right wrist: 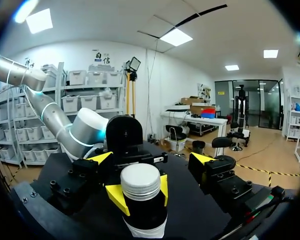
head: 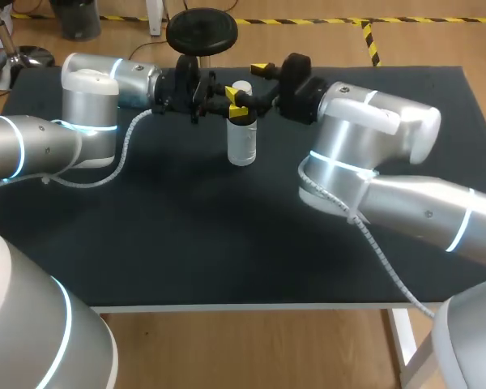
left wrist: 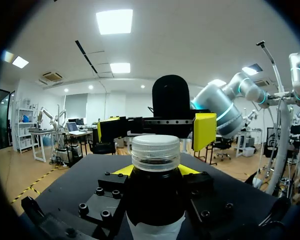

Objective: Unscrew the bottle cap

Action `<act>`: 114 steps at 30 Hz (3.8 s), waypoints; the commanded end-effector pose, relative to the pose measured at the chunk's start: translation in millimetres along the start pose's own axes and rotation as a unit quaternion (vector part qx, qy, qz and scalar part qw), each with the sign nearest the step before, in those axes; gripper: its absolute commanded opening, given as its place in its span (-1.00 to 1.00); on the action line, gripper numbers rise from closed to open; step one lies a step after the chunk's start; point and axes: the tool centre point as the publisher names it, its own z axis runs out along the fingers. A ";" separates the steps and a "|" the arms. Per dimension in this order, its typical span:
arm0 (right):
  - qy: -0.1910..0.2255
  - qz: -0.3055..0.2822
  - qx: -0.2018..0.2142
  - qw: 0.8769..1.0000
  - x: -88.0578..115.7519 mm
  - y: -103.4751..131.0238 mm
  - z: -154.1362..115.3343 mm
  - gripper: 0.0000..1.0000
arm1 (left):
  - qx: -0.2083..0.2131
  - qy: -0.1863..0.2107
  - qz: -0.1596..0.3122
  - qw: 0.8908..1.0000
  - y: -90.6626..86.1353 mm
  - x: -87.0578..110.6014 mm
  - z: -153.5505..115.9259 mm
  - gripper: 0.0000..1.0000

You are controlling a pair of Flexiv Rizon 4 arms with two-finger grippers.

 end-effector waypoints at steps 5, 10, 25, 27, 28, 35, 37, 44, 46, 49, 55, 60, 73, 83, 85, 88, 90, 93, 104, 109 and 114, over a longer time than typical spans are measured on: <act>-0.024 0.001 -0.006 1.000 2.0 -3.0 4.7 1.00 | -0.001 0.001 0.000 1.000 -0.3 -0.5 0.0 -1.00; -0.026 0.004 -0.007 1.000 1.4 -3.6 5.5 1.00 | -0.001 0.001 0.000 1.000 -0.3 -0.5 0.0 -1.00; -0.025 0.015 -0.014 0.999 -1.9 -7.4 3.8 -0.49 | -0.001 0.001 0.000 1.000 -0.3 -0.5 0.0 -1.00; -0.024 0.016 -0.014 0.999 -2.2 -8.0 3.8 -0.58 | -0.001 0.001 0.000 1.000 -0.3 -0.5 0.0 -1.00; -0.024 0.017 -0.015 0.999 -2.3 -8.1 3.8 -0.62 | -0.001 0.001 0.000 1.000 -0.3 -0.5 0.0 -1.00; -0.011 0.018 -0.024 0.999 -2.0 -7.4 4.5 -1.00 | -0.001 0.001 0.000 1.000 -0.3 -0.5 0.0 -1.00; -0.005 0.018 -0.025 0.999 -1.4 -6.8 4.9 -1.00 | -0.001 0.001 0.000 1.000 -0.3 -0.5 0.0 -1.00; 0.023 0.018 -0.026 0.999 2.5 -5.8 10.2 -1.00 | -0.001 0.001 0.000 1.000 -0.3 -0.5 0.0 -1.00; 0.037 0.018 -0.027 0.999 2.4 -5.4 11.1 -1.00 | -0.001 0.001 0.000 1.000 -0.3 -0.5 0.0 -1.00; 0.051 0.018 -0.028 0.998 1.6 -5.2 10.2 -1.00 | -0.001 0.001 0.000 1.000 -0.3 -0.5 0.0 -1.00; 0.111 0.015 -0.029 0.993 -1.8 -6.7 9.1 -1.00 | -0.001 0.001 0.000 1.000 -0.3 -0.5 0.0 -1.00; 0.177 0.012 -0.034 0.984 -5.5 -6.8 9.9 -1.00 | -0.001 0.001 0.000 1.000 -0.3 -0.5 0.0 -1.00; 0.335 -0.014 -0.057 0.941 -3.0 -6.5 15.7 -1.00 | -0.001 0.001 0.000 1.000 -0.3 -0.5 0.0 -1.00; 0.439 -0.024 -0.063 0.896 3.0 -3.4 23.3 -1.00 | -0.001 0.001 0.000 1.000 -0.3 -0.5 0.0 -1.00; 0.456 -0.019 -0.059 0.888 3.7 -3.0 24.1 -1.00 | -0.001 0.001 0.000 1.000 -0.3 -0.5 0.0 -1.00; 0.487 -0.010 -0.050 0.872 4.8 -3.1 23.0 -1.00 | -0.001 0.001 0.000 1.000 -0.3 -0.5 0.0 -1.00; 0.498 -0.009 -0.045 0.866 4.0 -3.0 20.9 -1.00 | -0.001 0.001 0.000 1.000 -0.3 -0.5 0.0 -1.00; 0.518 -0.007 -0.033 0.855 1.0 -2.7 19.6 -1.00 | -0.001 0.001 0.000 1.000 -0.3 -0.5 0.0 -1.00; 0.620 -0.002 -0.010 0.784 -10.8 -5.5 16.6 -1.00 | -0.001 0.001 0.000 1.000 -0.3 -0.5 0.0 -1.00; 0.659 -0.002 -0.012 0.752 -7.8 -9.5 16.4 -1.00 | -0.001 0.001 0.000 1.000 -0.3 -0.5 0.0 -1.00; 0.694 -0.012 -0.019 0.719 2.3 -11.3 12.7 -1.00 | -0.001 0.001 0.000 1.000 -0.3 -0.5 0.0 -1.00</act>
